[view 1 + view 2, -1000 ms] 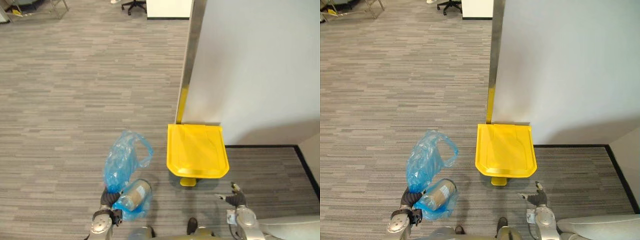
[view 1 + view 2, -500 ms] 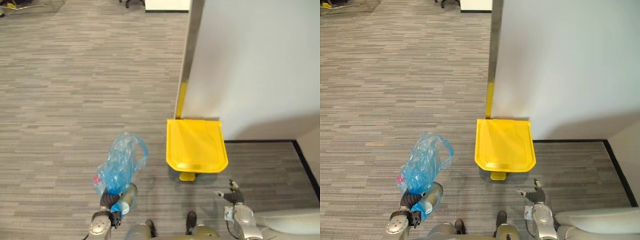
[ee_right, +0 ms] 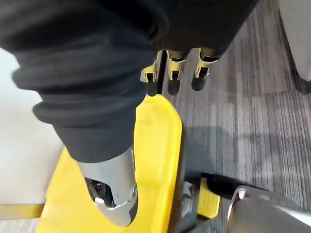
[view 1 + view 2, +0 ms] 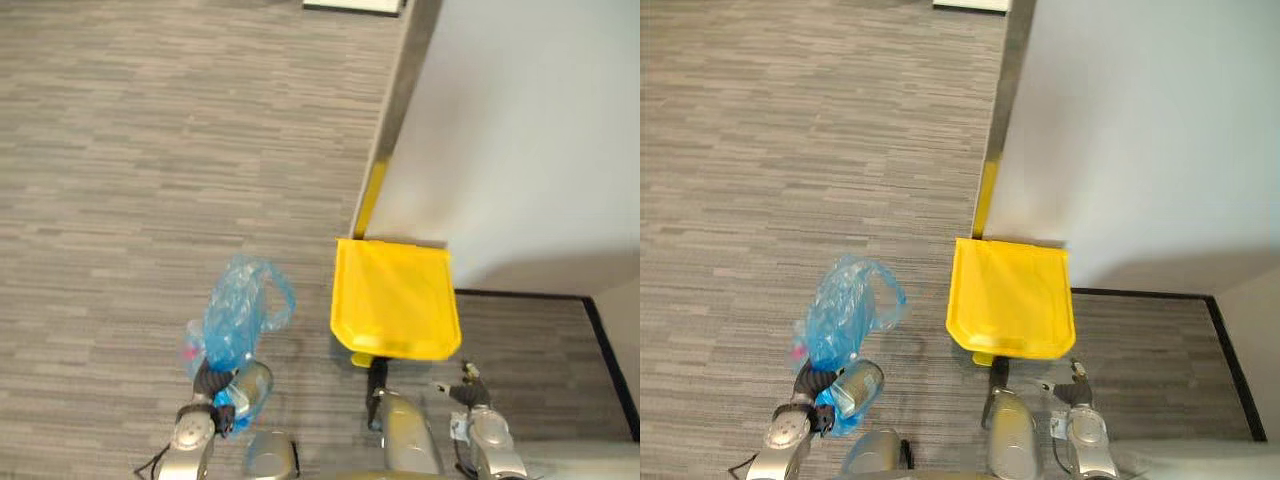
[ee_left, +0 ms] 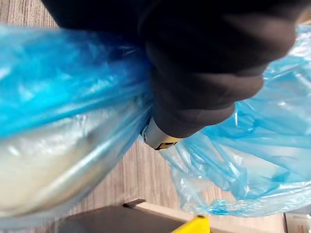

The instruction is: Gather rubbish on tea table into small bin, then transfer packed bag to large trash can.

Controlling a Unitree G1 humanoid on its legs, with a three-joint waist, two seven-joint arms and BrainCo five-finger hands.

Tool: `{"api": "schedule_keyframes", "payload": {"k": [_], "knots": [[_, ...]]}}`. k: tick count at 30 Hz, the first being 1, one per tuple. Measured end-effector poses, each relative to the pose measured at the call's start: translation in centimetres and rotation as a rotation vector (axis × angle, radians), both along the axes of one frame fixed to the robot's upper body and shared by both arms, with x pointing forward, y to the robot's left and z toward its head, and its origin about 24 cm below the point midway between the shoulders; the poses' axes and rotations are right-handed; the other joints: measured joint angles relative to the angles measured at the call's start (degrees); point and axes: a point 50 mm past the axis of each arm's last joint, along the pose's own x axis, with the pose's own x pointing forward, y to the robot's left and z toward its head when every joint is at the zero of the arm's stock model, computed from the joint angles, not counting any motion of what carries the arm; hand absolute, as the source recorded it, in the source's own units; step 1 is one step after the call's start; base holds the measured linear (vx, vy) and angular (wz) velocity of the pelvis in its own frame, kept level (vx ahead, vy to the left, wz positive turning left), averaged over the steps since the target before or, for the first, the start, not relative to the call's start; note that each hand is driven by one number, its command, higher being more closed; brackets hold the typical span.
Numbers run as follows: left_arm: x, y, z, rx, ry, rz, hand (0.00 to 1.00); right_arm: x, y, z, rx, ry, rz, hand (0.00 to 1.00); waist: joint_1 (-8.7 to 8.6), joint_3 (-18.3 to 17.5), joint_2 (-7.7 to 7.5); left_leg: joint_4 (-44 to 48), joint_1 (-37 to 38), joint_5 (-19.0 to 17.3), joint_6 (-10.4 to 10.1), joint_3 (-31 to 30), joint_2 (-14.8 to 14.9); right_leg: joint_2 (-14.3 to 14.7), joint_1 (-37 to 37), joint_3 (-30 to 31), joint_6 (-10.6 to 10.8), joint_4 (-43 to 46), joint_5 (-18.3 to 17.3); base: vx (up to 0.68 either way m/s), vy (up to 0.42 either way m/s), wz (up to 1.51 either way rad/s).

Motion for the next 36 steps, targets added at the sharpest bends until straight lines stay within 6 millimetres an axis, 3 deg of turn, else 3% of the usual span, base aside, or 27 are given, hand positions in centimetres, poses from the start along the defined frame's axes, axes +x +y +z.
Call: {"api": "schedule_keyframes", "payload": {"k": [1, 2, 3, 4, 5, 9, 11, 12, 14, 15, 17, 20, 23, 28, 31, 36], "knots": [[0.2, -0.1, 0.1, -0.004, -0.008, 0.003, 1.0, -0.8, -0.5, -0.2, -0.006, 0.02, -0.01, 0.0, -1.05, 0.0, 0.08, -0.2, 1.8, -0.4, -0.5, -1.8, 1.3, 0.5, -3.5, -0.3, -0.4, 10.3, -4.4, 0.48, -0.281, 0.73], [0.3, 0.0, 0.2, -0.008, -0.011, 0.009, 1.0, -0.9, -0.6, -0.2, -0.003, 0.025, -0.012, 0.0, -1.1, -0.2, 0.46, 0.9, 1.7, -0.6, -0.8, -2.0, 2.5, 1.1, -3.5, 0.1, -1.2, 11.3, -6.2, 0.56, -0.315, 0.4], [0.5, 0.1, 0.3, -0.015, -0.02, 0.017, 1.0, -0.5, -0.4, -0.2, 0.012, 0.019, -0.009, 0.0, -0.71, -0.8, 0.6, 4.9, -1.1, -0.1, -1.9, -1.3, 4.2, 2.2, -0.3, -0.3, -2.0, 6.4, -8.5, 0.38, -0.177, -0.14], [0.9, -0.3, 0.4, -0.029, -0.029, 0.017, 1.0, 0.7, -0.4, 0.2, 0.033, -0.008, -0.013, 0.0, -0.12, -0.2, 1.52, 6.3, -2.6, 0.5, -3.0, 0.2, 6.2, 3.8, 0.1, -1.1, -3.6, 4.5, -9.6, 0.42, -0.233, -0.04], [1.4, -1.0, 0.4, -0.047, -0.033, 0.007, 1.0, 1.1, -0.4, 0.2, 0.05, -0.017, -0.039, 0.0, -1.19, -0.4, 1.8, 4.5, -2.4, 1.8, -5.3, 2.4, 7.6, 3.9, 1.3, -2.3, -3.9, 3.2, -9.8, 0.27, -0.178, 0.1], [1.7, -1.6, 0.6, -0.063, -0.048, -0.006, 1.0, 2.0, -0.5, 0.7, 0.057, -0.054, -0.054, 0.0, -1.59, -1.2, 1.46, -0.3, -0.4, 2.8, -5.9, 7.6, 8.6, 2.5, 3.9, -4.5, -4.0, 0.6, -9.8, 0.13, -0.04, 0.36], [1.2, -1.4, 0.3, -0.062, -0.033, -0.003, 1.0, 3.6, 1.0, 1.1, 0.069, -0.086, 0.008, 0.0, -1.08, -1.9, 0.65, -0.6, -1.4, 2.8, -6.0, 8.4, 7.8, 1.3, 3.7, -4.8, -3.5, -0.3, -8.9, -0.04, 0.051, 0.22], [0.9, -1.3, 0.2, -0.062, -0.028, -0.002, 1.0, 4.2, 1.6, 1.4, 0.07, -0.103, 0.039, 0.0, -0.71, -2.2, 0.52, -0.5, -1.8, 2.8, -6.0, 8.4, 7.6, 1.0, 3.4, -4.8, -3.2, -0.5, -8.6, -0.08, 0.059, 0.12], [0.2, -1.3, -0.2, -0.066, -0.009, -0.009, 1.0, 7.3, 4.2, 3.2, 0.063, -0.192, 0.171, 0.0, 0.48, -3.0, 0.59, 0.1, -3.9, 2.8, -5.9, 8.5, 7.0, 0.5, 2.2, -4.5, -2.7, -1.8, -6.7, -0.1, 0.057, 0.04], [0.0, -1.3, -0.3, -0.066, -0.004, -0.007, 1.0, 7.7, 4.5, 3.4, 0.062, -0.203, 0.182, 0.0, 0.51, -3.0, 0.59, 0.1, -4.1, 2.8, -5.9, 8.5, 6.9, 0.4, 2.2, -4.5, -2.8, -1.8, -6.5, -0.12, 0.047, 0.08], [-1.4, -1.3, -1.1, -0.07, 0.034, -0.003, 1.0, 12.3, 6.5, 7.0, 0.045, -0.352, 0.273, 0.0, 1.1, -3.1, 0.68, 0.0, -4.3, 2.8, -5.9, 9.1, 6.4, -0.1, 2.1, -4.2, -3.1, -2.8, -4.8, -0.14, 0.044, 0.03], [-2.2, -1.1, -1.5, -0.068, 0.056, 0.005, 1.0, 15.0, 6.5, 10.1, -0.008, -0.455, 0.299, 0.0, 2.14, -3.1, 0.7, -0.1, -4.7, 3.1, -5.4, 9.0, 6.1, -0.1, 1.9, -3.9, -2.8, -3.6, -3.6, -0.09, 0.012, -0.02], [-2.3, -1.0, -1.3, -0.054, 0.052, -0.012, 1.0, 17.8, 5.5, 13.8, -0.106, -0.53, 0.338, 0.0, 3.21, -3.2, 1.39, -0.1, -6.2, 4.1, -4.9, 9.0, 5.8, 0.2, 0.5, -3.4, -3.8, -5.3, -1.2, -0.07, 0.003, -0.06], [-0.6, -1.8, 0.8, -0.07, -0.062, -0.07, 1.0, 20.8, 4.6, 17.5, -0.201, -0.554, 0.381, 0.0, 3.39, -3.1, 2.19, -0.6, -7.3, 5.7, -4.5, 9.2, 5.8, 0.9, 0.9, -2.7, -4.7, -9.5, 2.9, -0.1, 0.023, -0.06], [0.9, -4.2, 2.3, -0.124, -0.139, -0.179, 1.0, 21.4, 5.2, 18.2, -0.224, -0.553, 0.42, 0.0, 3.44, -3.1, 2.29, -0.1, -8.5, 6.4, -4.0, 9.1, 5.6, 1.0, 1.2, -2.7, -4.8, -12.5, 6.1, -0.13, 0.038, -0.01], [2.6, -8.0, 5.4, -0.203, -0.28, -0.355, 1.0, 22.1, 6.1, 19.4, -0.242, -0.581, 0.458, 0.0, 3.18, -2.9, 2.6, 1.2, -9.8, 6.6, -4.0, 8.7, 5.2, 0.9, 1.3, -2.5, -4.8, -14.2, 7.7, -0.12, 0.01, -0.01]]}}
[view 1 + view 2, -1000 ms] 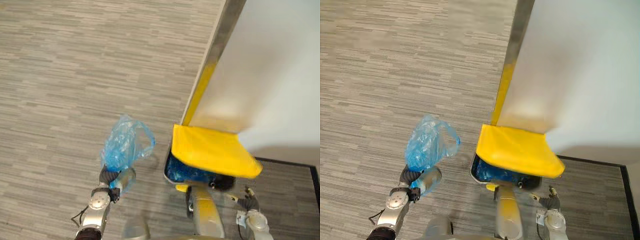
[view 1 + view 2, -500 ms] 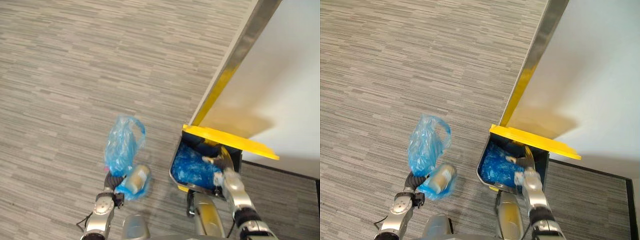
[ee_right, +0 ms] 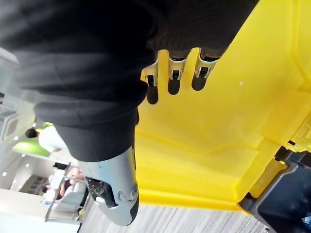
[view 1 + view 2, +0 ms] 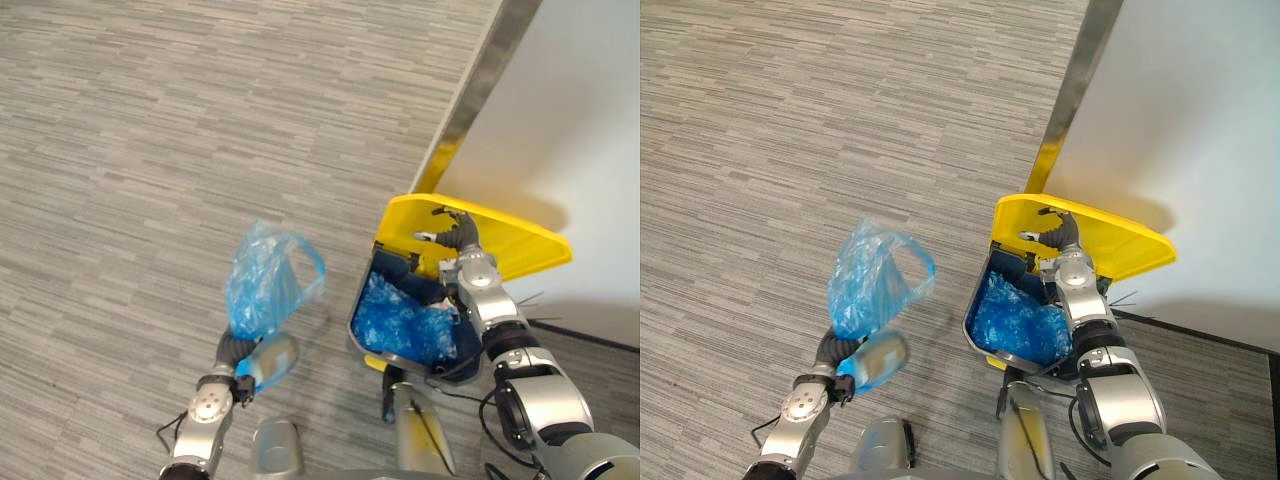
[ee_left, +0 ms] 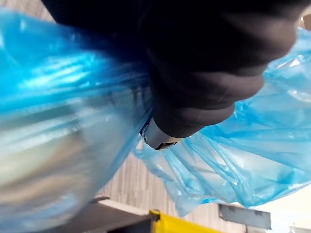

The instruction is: Gather rubbish on tea table into small bin, then transfer packed bag to large trash can.

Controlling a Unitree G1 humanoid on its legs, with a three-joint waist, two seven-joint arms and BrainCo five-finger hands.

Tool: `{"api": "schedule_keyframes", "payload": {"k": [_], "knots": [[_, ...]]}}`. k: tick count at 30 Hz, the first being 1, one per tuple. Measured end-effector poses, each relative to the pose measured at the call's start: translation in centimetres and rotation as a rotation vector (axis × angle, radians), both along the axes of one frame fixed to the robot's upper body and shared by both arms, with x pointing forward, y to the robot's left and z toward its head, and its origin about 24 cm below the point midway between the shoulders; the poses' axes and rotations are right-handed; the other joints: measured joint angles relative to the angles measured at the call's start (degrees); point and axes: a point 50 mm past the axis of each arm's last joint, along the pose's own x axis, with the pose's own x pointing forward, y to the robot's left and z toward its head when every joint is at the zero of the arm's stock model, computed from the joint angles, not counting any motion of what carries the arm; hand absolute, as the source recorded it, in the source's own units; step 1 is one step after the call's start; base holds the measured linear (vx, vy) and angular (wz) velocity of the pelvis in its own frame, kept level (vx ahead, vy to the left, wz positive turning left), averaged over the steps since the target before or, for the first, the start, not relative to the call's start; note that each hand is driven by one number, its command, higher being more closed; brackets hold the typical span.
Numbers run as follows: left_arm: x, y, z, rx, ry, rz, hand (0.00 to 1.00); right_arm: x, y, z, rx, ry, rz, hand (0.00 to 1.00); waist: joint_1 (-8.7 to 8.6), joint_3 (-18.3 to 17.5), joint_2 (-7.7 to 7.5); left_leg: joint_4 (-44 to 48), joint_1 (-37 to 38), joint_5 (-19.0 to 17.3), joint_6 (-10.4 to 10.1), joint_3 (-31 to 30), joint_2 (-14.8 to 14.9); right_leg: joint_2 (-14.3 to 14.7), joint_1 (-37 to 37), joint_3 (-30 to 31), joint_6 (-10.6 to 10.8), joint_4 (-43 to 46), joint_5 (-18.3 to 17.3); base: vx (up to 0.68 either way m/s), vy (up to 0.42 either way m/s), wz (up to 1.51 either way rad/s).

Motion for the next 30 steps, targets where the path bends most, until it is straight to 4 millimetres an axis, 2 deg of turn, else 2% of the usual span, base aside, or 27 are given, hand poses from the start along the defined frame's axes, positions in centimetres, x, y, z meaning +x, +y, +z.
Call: {"api": "schedule_keyframes", "payload": {"k": [2, 6, 8, 9, 12, 13, 15, 18, 24, 25, 28, 30], "knots": [[1.2, -2.3, 2.2, -0.051, -0.095, -0.097, 1.0, 0.3, 0.2, 0.6, -0.001, -0.016, 0.007, 0.0, -0.31, 0.4, 0.65, 0.0, -0.4, 0.6, -0.2, -0.7, -0.2, -0.1, 0.0, -0.1, 0.4, -0.3, 0.4, -0.1, -0.039, 0.07], [2.6, -5.8, 5.4, -0.085, -0.217, -0.249, 1.0, 0.7, 0.9, 1.5, -0.015, -0.031, 0.044, 0.0, -1.46, 1.1, 1.5, -0.2, -0.4, 1.4, -0.3, -0.6, -0.5, -0.2, -0.2, 0.1, 0.5, -0.2, 0.7, -0.06, -0.037, 0.0], [3.8, -7.9, 7.7, -0.086, -0.3, -0.329, 1.0, 1.4, 1.8, 2.9, -0.035, -0.065, 0.078, 0.0, -2.52, 2.8, 1.42, -0.1, -0.4, 1.5, -0.3, 0.2, -0.5, -0.1, -0.3, 0.8, 0.5, -0.1, 1.1, -0.08, -0.024, -0.12], [4.2, -8.3, 8.3, -0.081, -0.325, -0.345, 1.0, 1.6, 2.1, 3.4, -0.04, -0.078, 0.087, 0.0, -2.84, 3.4, 1.38, 0.0, -0.5, 1.5, -0.3, 0.5, -0.5, 0.0, -0.3, 1.0, 0.7, -0.2, 1.3, -0.12, -0.024, -0.17], [7.0, -9.8, 10.6, 0.003, -0.413, -0.36, 1.0, 2.5, 3.2, 6.4, -0.068, -0.153, 0.122, 0.0, -3.81, 6.9, 1.38, 2.1, -1.9, 1.4, -0.1, 0.9, -0.4, 0.2, -1.3, 1.7, 1.2, -0.2, 2.1, -0.1, -0.01, -0.13], [8.0, -10.1, 11.0, 0.048, -0.423, -0.339, 1.0, 2.7, 3.6, 7.4, -0.074, -0.181, 0.133, 0.0, -4.53, 7.9, 1.23, 3.2, -2.8, 1.3, 0.1, 1.0, -0.2, 0.3, -2.0, 1.9, 1.3, -0.2, 2.4, -0.05, 0.004, -0.05], [9.1, -10.0, 11.0, 0.113, -0.419, -0.308, 1.0, 3.0, 4.4, 8.9, -0.101, -0.221, 0.16, 0.0, -4.77, 8.3, 0.78, 5.1, -5.4, 0.9, 0.6, 1.7, 0.3, 0.9, -4.8, 2.8, 1.1, 0.1, 3.3, -0.05, -0.001, -0.23], [10.9, -9.8, 10.1, 0.224, -0.36, -0.255, 1.0, 3.3, 5.2, 11.4, -0.12, -0.288, 0.182, 0.0, -5.38, 9.9, -0.12, 7.6, -9.8, 0.4, 1.0, 2.6, 0.5, 1.2, -9.2, 3.9, 1.4, 0.7, 4.2, -0.05, -0.013, -0.22], [12.5, -9.2, 9.3, 0.335, -0.296, -0.205, 1.0, 3.0, 6.5, 13.7, -0.136, -0.373, 0.217, 0.0, -6.03, 11.5, -0.31, 11.1, -16.4, -0.8, 1.4, 3.5, 1.6, 2.1, -15.4, 4.8, 1.5, 0.6, 5.7, 0.0, -0.01, -0.17], [13.0, -9.1, 9.4, 0.361, -0.285, -0.198, 0.0, 3.0, 6.5, 14.0, -0.135, -0.385, 0.21, 0.0, -6.19, 12.0, -0.27, 11.5, -17.6, -0.9, 1.7, 3.7, 1.6, 2.1, -16.5, 5.0, 1.6, 0.6, 6.0, 0.03, -0.002, -0.09], [13.8, -9.0, 10.1, 0.416, -0.291, -0.19, 0.0, 2.8, 6.8, 15.2, -0.137, -0.431, 0.219, 0.0, -6.44, 13.9, -0.13, 12.5, -19.7, -1.4, 2.3, 4.2, 1.6, 2.1, -18.5, 5.5, 1.9, 0.6, 6.3, 0.03, 0.001, -0.08], [14.1, -8.9, 10.0, 0.45, -0.272, -0.187, 0.0, 2.8, 6.7, 15.4, -0.137, -0.437, 0.217, 0.0, -6.44, 14.0, -0.12, 13.1, -21.4, -1.6, 2.3, 4.1, 1.7, 2.2, -20.0, 5.6, 2.0, 0.7, 6.3, 0.04, 0.003, -0.06]]}}
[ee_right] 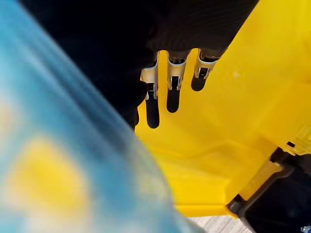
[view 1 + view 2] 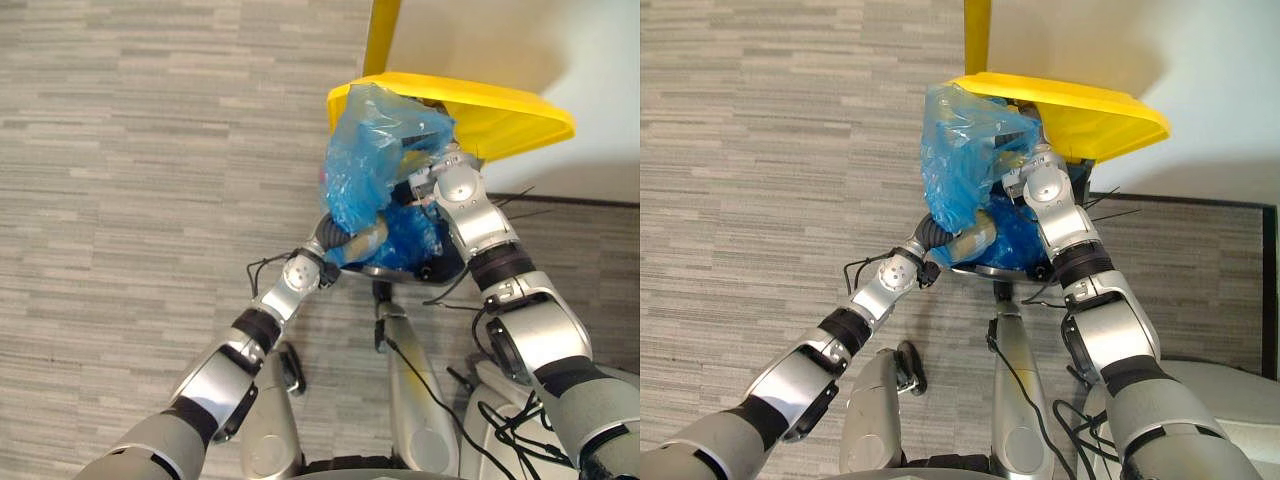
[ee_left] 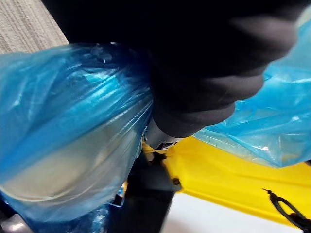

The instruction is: Gather rubbish on tea table into small bin, then transfer packed bag to large trash can.

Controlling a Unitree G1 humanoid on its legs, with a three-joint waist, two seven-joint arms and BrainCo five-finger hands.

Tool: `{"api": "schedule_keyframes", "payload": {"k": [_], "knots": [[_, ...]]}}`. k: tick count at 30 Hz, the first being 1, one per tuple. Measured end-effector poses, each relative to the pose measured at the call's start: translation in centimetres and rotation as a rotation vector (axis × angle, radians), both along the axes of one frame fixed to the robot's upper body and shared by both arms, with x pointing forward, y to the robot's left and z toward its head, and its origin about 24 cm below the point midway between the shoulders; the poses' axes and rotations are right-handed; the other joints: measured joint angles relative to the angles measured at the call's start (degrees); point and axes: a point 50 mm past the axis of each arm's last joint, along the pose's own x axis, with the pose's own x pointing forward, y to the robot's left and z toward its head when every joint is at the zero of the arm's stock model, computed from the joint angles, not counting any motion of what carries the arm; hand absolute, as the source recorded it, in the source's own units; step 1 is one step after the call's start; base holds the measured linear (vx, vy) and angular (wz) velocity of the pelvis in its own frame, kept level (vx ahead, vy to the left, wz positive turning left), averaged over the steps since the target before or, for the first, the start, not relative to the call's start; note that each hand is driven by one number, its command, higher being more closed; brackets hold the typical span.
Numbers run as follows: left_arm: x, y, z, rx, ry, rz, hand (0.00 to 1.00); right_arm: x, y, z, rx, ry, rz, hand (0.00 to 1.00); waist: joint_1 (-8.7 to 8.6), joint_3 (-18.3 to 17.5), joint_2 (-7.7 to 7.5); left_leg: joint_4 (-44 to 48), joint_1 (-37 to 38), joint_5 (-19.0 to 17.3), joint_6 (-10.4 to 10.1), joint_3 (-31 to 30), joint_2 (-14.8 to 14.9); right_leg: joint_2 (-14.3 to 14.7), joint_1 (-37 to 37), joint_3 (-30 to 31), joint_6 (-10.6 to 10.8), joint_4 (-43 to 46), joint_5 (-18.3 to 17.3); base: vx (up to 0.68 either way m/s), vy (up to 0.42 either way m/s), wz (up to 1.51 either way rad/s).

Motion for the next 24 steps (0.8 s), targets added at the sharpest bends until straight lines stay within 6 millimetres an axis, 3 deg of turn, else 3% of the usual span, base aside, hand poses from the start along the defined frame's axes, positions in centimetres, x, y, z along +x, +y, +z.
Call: {"api": "schedule_keyframes", "payload": {"k": [4, 10, 17, 20, 24], "knots": [[0.0, 0.1, -0.5, 0.036, 0.022, 0.031, 0.0, -0.5, 0.6, 0.3, 0.008, -0.025, 0.026, 0.0, 0.11, 0.2, 0.03, 2.5, -1.7, -1.3, -0.3, 0.0, 1.7, 0.9, -0.8, -0.3, 0.0, 0.5, 0.0, 0.06, 0.003, -0.08], [-0.2, -0.6, -0.6, 0.068, -0.001, 0.024, 0.0, -1.8, 1.8, 0.0, 0.035, -0.074, 0.085, 0.0, 0.34, 0.2, 0.02, 4.2, -1.9, -2.2, 0.2, 0.0, 2.0, 0.7, -0.6, -0.3, 0.0, 1.4, -0.1, -0.01, -0.007, 0.01], [-0.9, -0.1, -1.8, 0.083, 0.016, 0.009, 0.0, -2.3, 0.3, -1.8, -0.014, -0.051, 0.05, 0.0, 0.41, 0.1, -0.06, 4.8, -0.2, -2.4, 0.2, -0.5, 2.3, 0.6, 1.3, -0.9, -0.1, 2.2, -0.4, 0.0, -0.019, 0.03], [-1.4, 1.3, -3.2, 0.1, 0.053, 0.023, 0.0, -2.5, -2.1, -3.5, -0.129, -0.026, -0.033, 0.0, 0.31, 0.0, -0.14, 4.3, 2.3, -2.3, 0.2, -1.3, 1.7, -0.1, 4.2, -1.4, -0.1, 2.3, -1.0, -0.01, -0.005, 0.2], [-3.2, 5.0, -5.9, 0.086, 0.116, 0.068, 0.0, -3.9, -5.3, -8.8, -0.188, 0.109, -0.121, 0.0, 0.37, -0.4, -0.83, 2.4, 6.9, -1.8, -0.5, -3.3, 0.3, -2.0, 9.3, -3.4, 0.6, 3.7, -3.1, 0.0, -0.024, 0.4]]}}
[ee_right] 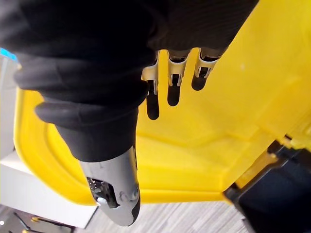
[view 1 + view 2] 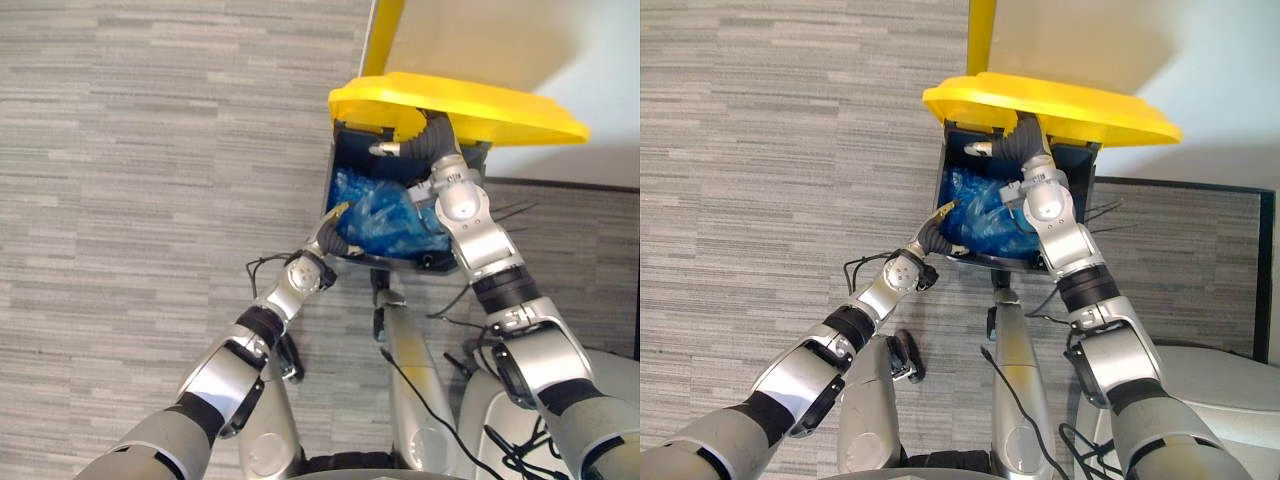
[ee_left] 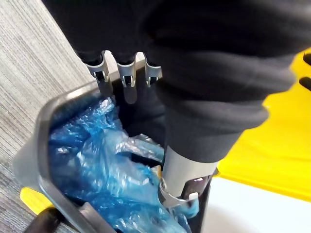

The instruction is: Gather rubbish on tea table into small bin, then transfer packed bag to large trash can.

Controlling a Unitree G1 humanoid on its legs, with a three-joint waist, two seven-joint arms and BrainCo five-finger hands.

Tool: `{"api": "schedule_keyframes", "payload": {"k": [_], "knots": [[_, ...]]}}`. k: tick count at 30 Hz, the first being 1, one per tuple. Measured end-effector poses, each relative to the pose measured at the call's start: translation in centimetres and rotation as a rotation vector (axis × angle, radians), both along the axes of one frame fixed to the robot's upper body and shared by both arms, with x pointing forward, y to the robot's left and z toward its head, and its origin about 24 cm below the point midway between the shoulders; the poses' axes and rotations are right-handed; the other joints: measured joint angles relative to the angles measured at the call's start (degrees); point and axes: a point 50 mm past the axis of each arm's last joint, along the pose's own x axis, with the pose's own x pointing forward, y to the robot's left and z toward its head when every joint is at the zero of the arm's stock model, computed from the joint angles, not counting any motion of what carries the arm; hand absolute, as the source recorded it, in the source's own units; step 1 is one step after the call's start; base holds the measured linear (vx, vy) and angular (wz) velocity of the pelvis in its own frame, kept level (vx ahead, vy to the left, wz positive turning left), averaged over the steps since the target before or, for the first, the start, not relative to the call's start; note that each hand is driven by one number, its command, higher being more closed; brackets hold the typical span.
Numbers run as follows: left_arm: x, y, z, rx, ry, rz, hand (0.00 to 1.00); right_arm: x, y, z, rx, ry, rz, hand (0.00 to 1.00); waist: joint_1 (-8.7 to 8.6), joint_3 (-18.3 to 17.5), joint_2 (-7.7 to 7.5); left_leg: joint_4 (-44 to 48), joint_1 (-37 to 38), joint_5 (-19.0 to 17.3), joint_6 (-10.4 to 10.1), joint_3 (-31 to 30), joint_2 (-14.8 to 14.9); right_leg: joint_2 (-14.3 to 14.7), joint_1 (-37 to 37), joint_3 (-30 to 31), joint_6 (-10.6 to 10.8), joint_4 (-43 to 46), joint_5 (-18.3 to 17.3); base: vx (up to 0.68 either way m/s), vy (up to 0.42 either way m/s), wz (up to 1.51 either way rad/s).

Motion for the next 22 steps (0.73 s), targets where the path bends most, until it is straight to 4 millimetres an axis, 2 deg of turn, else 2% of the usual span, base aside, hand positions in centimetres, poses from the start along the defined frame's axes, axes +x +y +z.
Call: {"api": "schedule_keyframes", "payload": {"k": [2, 3, 5, 6, 7, 8, 10, 11, 12, 13, 14, 15, 16, 17, 18, 19, 20, 21, 22], "knots": [[-1.6, 2.5, -1.7, -0.059, 0.049, 0.066, 0.0, -1.8, -1.5, -3.3, 0.019, 0.076, -0.042, 0.0, 0.86, 0.0, -0.02, -0.3, 3.6, 0.0, 0.0, -0.7, -0.3, -0.6, 3.5, -1.0, -0.1, 1.8, -1.9, 0.04, -0.026, 0.31], [-2.1, 3.3, -2.2, -0.078, 0.068, 0.093, 0.0, -2.4, -1.8, -4.2, 0.033, 0.098, -0.051, 0.0, 1.35, 0.0, -0.05, -0.4, 4.9, 0.0, 0.0, -0.8, -0.3, -0.6, 4.7, -1.1, -0.2, 2.1, -2.3, 0.03, -0.012, 0.2], [-5.1, 7.3, -4.9, -0.129, 0.152, 0.233, 0.0, -4.8, -1.7, -8.2, 0.094, 0.215, -0.049, 0.0, 2.27, -0.8, -1.43, -1.9, 9.7, 0.0, 0.0, -0.5, -0.6, -0.8, 9.4, -1.2, 0.1, 1.8, -3.0, 0.01, -0.004, 0.1], [-5.4, 7.7, -5.2, -0.133, 0.163, 0.247, 0.0, -5.1, -1.7, -8.6, 0.099, 0.227, -0.048, 0.0, 2.41, -1.0, -1.6, -2.0, 10.2, 0.0, 0.0, -0.4, -0.7, -0.8, 9.9, -1.2, 0.1, 1.6, -3.0, -0.03, 0.022, 0.0], [-7.0, 9.5, -6.4, -0.139, 0.21, 0.309, 0.0, -6.2, -1.5, -10.4, 0.122, 0.279, -0.047, 0.0, 3.04, -2.2, -2.99, -2.5, 11.9, 0.2, 0.3, 0.3, -1.5, -1.2, 10.7, -1.1, 0.2, 1.4, -2.9, -0.04, 0.064, -0.11], [-9.4, 11.5, -8.1, -0.143, 0.273, 0.387, 0.0, -7.7, -1.4, -12.5, 0.141, 0.36, -0.04, 0.0, 3.26, -3.8, -4.66, -3.1, 13.1, 0.7, 1.1, 1.4, -2.4, -1.8, 11.5, -0.8, 0.0, 0.2, -1.5, -0.04, 0.078, -0.2], [-11.6, 13.0, -9.3, -0.16, 0.323, 0.458, 0.0, -8.9, -1.4, -14.1, 0.144, 0.425, -0.039, 0.0, 4.03, -4.7, -6.06, -3.9, 14.4, 1.2, 2.1, 3.9, -2.7, -2.4, 11.6, -2.8, -0.8, -1.3, 1.4, -0.09, 0.07, -0.68], [-14.4, 14.2, -10.8, -0.19, 0.387, 0.549, 0.0, -10.1, -1.5, -15.4, 0.158, 0.485, -0.038, 0.0, 5.37, -5.7, -6.78, -6.3, 15.6, 2.5, 4.5, 8.6, -1.7, -3.0, 11.1, -7.1, -1.9, -3.2, 5.3, -0.19, 0.044, -1.01], [-15.4, 14.5, -11.3, -0.195, 0.413, 0.573, 0.0, -10.6, -1.7, -15.9, 0.167, 0.504, -0.045, 0.0, 5.02, -5.8, -6.43, -7.3, 15.6, 3.2, 4.9, 9.1, -2.1, -3.7, 10.5, -8.0, -3.8, 1.1, 3.7, -0.29, 0.044, -0.74], [-16.9, 14.7, -12.1, -0.198, 0.467, 0.594, 0.0, -12.7, -2.4, -18.0, 0.199, 0.59, -0.082, 0.0, 3.82, -7.0, -6.89, -10.1, 15.9, 4.7, 6.0, 9.3, -2.6, -4.5, 11.2, -8.8, -5.5, 11.1, -0.9, -0.26, 0.035, -0.04], [-18.6, 14.9, -12.9, -0.191, 0.516, 0.611, 0.0, -15.1, -2.8, -20.4, 0.23, 0.7, -0.12, 0.0, 3.33, -8.4, -5.98, -13.5, 16.5, 6.9, 6.1, 9.4, -2.9, -4.2, 13.2, -8.8, -4.4, 16.9, -4.1, -0.21, 0.03, 0.03], [-19.4, 15.0, -13.2, -0.193, 0.538, 0.621, 0.0, -16.5, -2.9, -21.6, 0.246, 0.758, -0.138, 0.0, 3.2, -9.5, -6.45, -16.0, 16.9, 8.3, 6.1, 9.8, -3.5, -4.4, 14.7, -8.6, -3.8, 18.9, -6.2, -0.08, -0.026, -0.15], [-21.1, 15.3, -13.8, -0.2, 0.58, 0.651, 0.0, -18.9, -3.0, -23.5, 0.271, 0.855, -0.164, 0.0, 2.97, -11.5, -6.98, -20.2, 17.3, 11.0, 6.2, 10.6, -4.5, -4.9, 17.5, -8.3, -2.8, 20.7, -9.2, -0.04, -0.094, -0.29], [-22.2, 15.1, -14.2, -0.219, 0.612, 0.669, 0.0, -20.9, -3.3, -24.7, 0.282, 0.925, -0.192, 0.0, 2.87, -12.8, -6.88, -22.9, 17.1, 12.8, 5.9, 11.3, -4.7, -5.0, 19.9, -8.5, -1.7, 19.5, -10.5, -0.05, -0.115, -0.36], [-22.6, 14.9, -14.4, -0.23, 0.624, 0.673, 0.0, -21.6, -3.5, -25.1, 0.288, 0.949, -0.206, 0.0, 2.96, -13.4, -7.53, -23.9, 17.1, 13.5, 5.8, 11.6, -4.7, -4.9, 21.2, -9.0, -1.0, 17.6, -10.9, -0.1, -0.116, -0.47], [-23.4, 14.4, -14.8, -0.248, 0.649, 0.685, 0.0, -22.5, -3.9, -25.7, 0.294, 0.988, -0.231, 0.0, 3.01, -13.7, -7.22, -27.2, 17.6, 15.2, 4.4, 12.0, -5.6, -4.2, 22.4, -10.5, -0.7, 11.8, -11.1, -0.09, -0.076, -0.46], [-23.7, 13.9, -15.1, -0.262, 0.664, 0.683, 0.0, -22.9, -4.1, -26.0, 0.295, 1.004, -0.244, 0.0, 3.13, -14.3, -6.77, -29.8, 18.0, 16.7, 3.9, 12.3, -5.9, -3.4, 23.2, -10.8, -0.7, 7.9, -11.1, -0.09, -0.103, -0.86], [-24.8, 12.7, -15.6, -0.299, 0.703, 0.673, 0.0, -24.1, -4.5, -26.8, 0.294, 1.053, -0.27, 0.0, 3.13, -17.9, -5.8, -36.2, 17.8, 20.6, 3.3, 13.6, -6.7, -0.5, 26.2, -10.6, -1.9, -6.7, -11.0, -0.04, -0.067, -0.74], [-24.8, 12.5, -15.7, -0.305, 0.707, 0.672, 0.0, -24.2, -4.6, -26.9, 0.292, 1.059, -0.274, 0.0, 3.09, -18.0, -5.46, -37.0, 17.9, 21.1, 3.3, 14.0, -6.6, 0.1, 26.7, -10.3, -2.8, -9.1, -10.3, -0.03, -0.051, -0.59]]}}
